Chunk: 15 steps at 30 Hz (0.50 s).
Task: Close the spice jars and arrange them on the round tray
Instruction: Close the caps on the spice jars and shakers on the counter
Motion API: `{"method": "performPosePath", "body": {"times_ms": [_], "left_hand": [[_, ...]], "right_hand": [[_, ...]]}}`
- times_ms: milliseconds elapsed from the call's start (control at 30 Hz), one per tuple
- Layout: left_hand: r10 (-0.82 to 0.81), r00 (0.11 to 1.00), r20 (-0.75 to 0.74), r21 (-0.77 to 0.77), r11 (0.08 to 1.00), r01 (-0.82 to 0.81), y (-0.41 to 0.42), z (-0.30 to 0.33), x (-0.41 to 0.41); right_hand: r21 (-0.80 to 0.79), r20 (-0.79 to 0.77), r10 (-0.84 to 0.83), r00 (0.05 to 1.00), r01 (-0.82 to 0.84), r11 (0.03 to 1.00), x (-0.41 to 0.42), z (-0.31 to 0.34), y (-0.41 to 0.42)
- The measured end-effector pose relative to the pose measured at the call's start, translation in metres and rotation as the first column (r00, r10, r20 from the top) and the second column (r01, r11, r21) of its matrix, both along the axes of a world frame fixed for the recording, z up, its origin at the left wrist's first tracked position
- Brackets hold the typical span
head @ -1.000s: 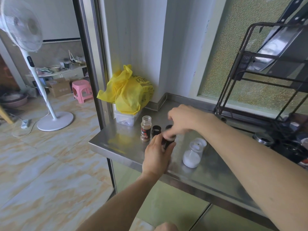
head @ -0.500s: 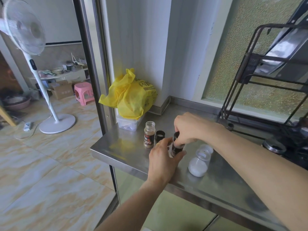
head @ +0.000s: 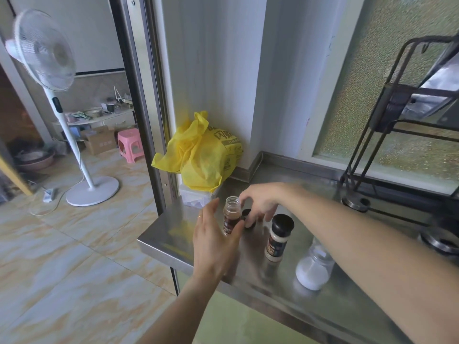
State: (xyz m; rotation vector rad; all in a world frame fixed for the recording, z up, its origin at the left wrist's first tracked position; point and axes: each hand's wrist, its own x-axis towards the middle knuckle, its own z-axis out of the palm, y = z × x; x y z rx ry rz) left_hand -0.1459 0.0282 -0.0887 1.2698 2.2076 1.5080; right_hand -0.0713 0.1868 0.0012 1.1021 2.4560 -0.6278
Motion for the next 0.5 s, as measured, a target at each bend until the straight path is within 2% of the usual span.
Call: {"method": "performPosePath", "body": {"times_ms": [200, 267, 333, 367, 433, 467, 500], "left_hand": [[0.011, 1.0, -0.018, -0.007, 1.0, -0.011, 0.007, 0.002, -0.001], [0.016, 1.0, 0.001, 0.021, 1.0, -0.016, 0.004, 0.008, 0.003], [0.005, 1.0, 0.017, 0.059, 0.998, -0.006, -0.001, 0.017, 0.007], [-0.002, 1.0, 0.019, 0.082, 0.997, 0.0, -0.004, 0.022, 0.009], [-0.011, 0.999, 0.034, 0.134, 0.991, 0.006, -0.011, 0.035, 0.014], [-0.016, 0.999, 0.04, 0.158, 0.987, 0.009, -0.015, 0.043, 0.018], [-0.02, 0.999, 0.04, 0.182, 0.983, 0.012, -0.02, 0.051, 0.021]], "right_hand": [[0.158, -0.03, 0.059, 0.998, -0.053, 0.986, 0.0, -0.011, -0.002], [0.212, -0.106, 0.044, 0.993, -0.021, 0.977, 0.009, 0.001, -0.009], [0.28, -0.278, 0.003, 0.96, 0.079, 0.957, 0.023, 0.021, -0.017], [0.244, -0.417, -0.032, 0.908, 0.146, 0.959, 0.031, 0.033, -0.023], [-0.043, -0.705, -0.171, 0.689, 0.199, 0.979, 0.05, 0.058, -0.041], [-0.171, -0.783, -0.236, 0.576, 0.166, 0.971, 0.059, 0.071, -0.052], [-0.22, -0.828, -0.256, 0.498, 0.131, 0.967, 0.067, 0.081, -0.061]]}}
